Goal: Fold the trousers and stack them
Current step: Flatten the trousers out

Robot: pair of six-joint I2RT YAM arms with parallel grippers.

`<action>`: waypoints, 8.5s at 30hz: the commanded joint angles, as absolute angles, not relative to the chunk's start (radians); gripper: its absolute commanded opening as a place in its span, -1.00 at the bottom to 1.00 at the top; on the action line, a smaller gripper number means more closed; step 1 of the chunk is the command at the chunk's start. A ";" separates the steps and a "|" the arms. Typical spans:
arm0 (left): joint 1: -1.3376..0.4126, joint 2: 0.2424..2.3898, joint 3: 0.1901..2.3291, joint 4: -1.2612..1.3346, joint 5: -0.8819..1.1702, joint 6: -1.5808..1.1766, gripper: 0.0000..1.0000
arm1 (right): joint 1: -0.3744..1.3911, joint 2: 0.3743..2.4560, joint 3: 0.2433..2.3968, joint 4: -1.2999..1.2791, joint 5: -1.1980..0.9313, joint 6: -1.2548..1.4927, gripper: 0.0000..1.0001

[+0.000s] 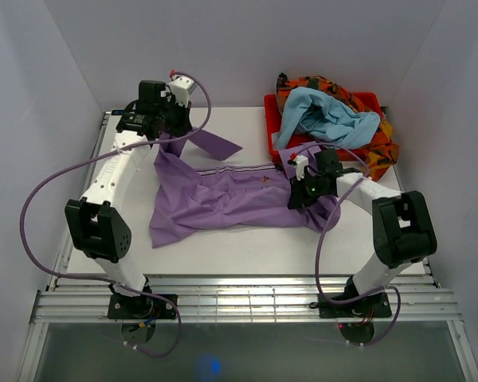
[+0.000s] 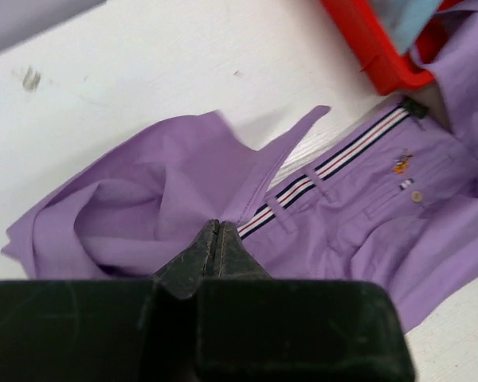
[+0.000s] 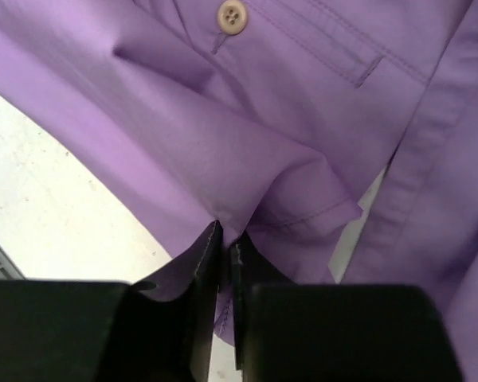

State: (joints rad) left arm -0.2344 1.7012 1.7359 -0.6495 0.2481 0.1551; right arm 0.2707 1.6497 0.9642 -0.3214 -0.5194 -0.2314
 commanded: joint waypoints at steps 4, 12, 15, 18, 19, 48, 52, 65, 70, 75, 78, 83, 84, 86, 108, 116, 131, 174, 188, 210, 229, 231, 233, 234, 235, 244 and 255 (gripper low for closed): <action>-0.032 1.799 1.684 -0.643 0.141 0.035 -1.00 | 0.278 1.477 0.914 -0.481 -0.555 -0.463 -0.84; 0.133 1.914 1.698 -0.658 0.109 -0.031 -1.00 | 0.380 1.350 0.920 -0.712 -0.610 -0.750 -0.76; 0.147 1.965 1.753 -0.705 0.127 -0.003 -0.92 | 0.426 1.373 0.942 -0.764 -0.656 -0.747 -0.19; 0.156 1.973 1.813 -0.776 0.268 0.118 0.10 | 0.419 1.397 1.002 -0.799 -0.654 -0.706 0.34; 0.158 1.948 1.803 -0.767 0.369 0.145 0.77 | 0.405 1.396 1.020 -0.799 -0.661 -0.683 0.49; -0.218 1.937 1.434 -0.687 0.345 0.078 0.93 | 0.265 1.695 1.043 -0.284 -0.223 -0.113 0.89; -0.204 1.931 1.378 -0.721 0.337 0.101 0.96 | 0.264 1.713 1.023 -0.293 -0.270 -0.106 0.92; -0.253 1.973 1.471 -0.585 0.428 0.064 0.84 | 0.314 1.852 1.088 -0.230 -0.321 -0.040 0.63; -0.307 1.953 1.555 -0.577 0.436 0.216 0.96 | 0.314 1.830 1.078 -0.233 -0.351 -0.054 0.47; -0.376 2.022 1.644 -0.600 0.391 0.285 0.96 | 0.314 1.812 1.062 -0.227 -0.365 -0.064 0.42; -0.448 2.103 1.698 -0.600 0.359 0.266 0.96 | 0.310 1.772 1.040 -0.227 -0.373 -0.064 0.42; -0.506 2.169 1.710 -0.598 0.292 0.262 0.96 | 0.249 1.703 1.017 -0.245 -0.403 -0.046 0.44; -0.521 2.183 1.704 -0.598 0.287 0.258 0.96 | 0.227 1.688 1.005 -0.248 -0.413 -0.041 0.47; -0.535 2.194 1.691 -0.601 0.256 0.256 0.96 | 0.183 1.642 0.999 -0.262 -0.452 -0.038 0.53; -0.747 1.930 2.336 -0.382 0.287 0.147 -1.00 | -0.317 1.203 0.997 -0.561 -0.928 -0.347 0.87; -0.847 1.963 2.396 0.102 0.192 0.170 -1.00 | -0.267 0.881 0.795 -0.375 -1.232 -0.087 0.96; -0.896 1.983 2.379 0.406 -0.020 0.488 -1.00 | 0.831 0.912 0.618 0.286 -0.192 -0.016 0.76; -0.660 1.215 1.491 0.396 -0.275 0.630 -1.00 | 0.135 0.958 0.732 -0.047 0.214 -1.029 0.52; -0.235 1.043 0.876 -0.019 -0.252 0.468 -1.00 | 0.161 0.865 0.664 -0.594 -0.235 -1.221 0.68; 0.331 1.316 0.917 -0.366 0.255 0.437 -1.00 | 0.279 1.408 0.872 -0.675 -0.308 -0.957 0.80; 0.442 1.526 1.109 -0.527 0.560 0.604 -1.00 | 0.163 1.158 0.901 -0.828 -0.027 -1.264 -0.83; 0.446 1.519 1.086 -0.581 0.613 0.710 -1.00 | 0.169 1.125 0.871 -0.862 -0.055 -1.295 -0.75; 0.452 1.516 1.077 -0.687 0.658 0.883 -1.00 | 0.169 1.127 0.828 -0.868 -0.057 -1.315 -0.12; 0.460 1.517 1.087 -0.737 0.675 0.946 -0.84 | 0.167 1.138 0.825 -0.870 -0.058 -1.312 0.14; 0.486 1.519 1.094 -0.802 0.690 1.022 -0.65 | 0.167 1.149 0.845 -0.891 -0.066 -1.292 0.64; 0.548 1.663 1.504 -0.890 0.994 0.842 0.92 | 0.147 1.374 1.189 -0.992 -0.297 -1.117 0.91; 0.296 2.133 1.894 -0.825 0.628 0.687 0.77 | 0.153 1.628 1.353 -1.015 -0.376 -1.055 0.82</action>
State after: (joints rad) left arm 0.2855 2.0426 1.7954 -0.7975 0.7322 0.7269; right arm 0.1509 1.6222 1.3201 -0.9443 -0.3115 -1.0531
